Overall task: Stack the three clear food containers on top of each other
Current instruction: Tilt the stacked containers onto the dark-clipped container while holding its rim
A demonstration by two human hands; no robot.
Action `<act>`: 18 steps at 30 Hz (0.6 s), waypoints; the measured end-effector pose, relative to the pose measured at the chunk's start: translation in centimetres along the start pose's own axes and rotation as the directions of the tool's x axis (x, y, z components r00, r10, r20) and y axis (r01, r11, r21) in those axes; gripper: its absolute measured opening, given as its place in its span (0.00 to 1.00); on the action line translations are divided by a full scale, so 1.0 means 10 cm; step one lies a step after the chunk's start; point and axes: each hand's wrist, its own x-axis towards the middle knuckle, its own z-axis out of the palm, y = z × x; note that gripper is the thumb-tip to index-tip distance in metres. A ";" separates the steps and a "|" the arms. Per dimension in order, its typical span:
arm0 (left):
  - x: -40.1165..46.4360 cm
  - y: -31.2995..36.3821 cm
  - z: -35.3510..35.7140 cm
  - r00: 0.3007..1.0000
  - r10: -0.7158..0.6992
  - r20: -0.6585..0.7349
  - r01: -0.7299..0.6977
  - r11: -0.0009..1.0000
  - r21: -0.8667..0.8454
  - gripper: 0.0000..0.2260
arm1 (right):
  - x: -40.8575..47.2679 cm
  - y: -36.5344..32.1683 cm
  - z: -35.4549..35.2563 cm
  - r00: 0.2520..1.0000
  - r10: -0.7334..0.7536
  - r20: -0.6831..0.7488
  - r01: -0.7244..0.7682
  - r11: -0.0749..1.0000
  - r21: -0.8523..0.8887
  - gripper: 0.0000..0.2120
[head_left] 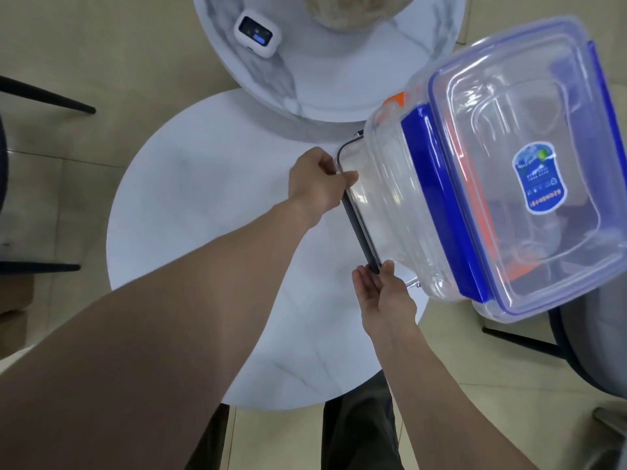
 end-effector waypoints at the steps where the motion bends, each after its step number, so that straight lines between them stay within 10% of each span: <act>1: 0.02 0.02 -0.01 1.000 0.002 -0.001 -0.002 1.000 0.002 0.14 | 0.00 0.00 0.02 1.000 0.000 0.003 0.000 1.000 0.000 0.10; 18: 0.07 0.09 0.04 1.000 0.011 0.012 -0.012 0.999 0.031 0.13 | 0.06 0.02 0.04 1.000 -0.028 0.007 0.028 1.000 -0.009 0.11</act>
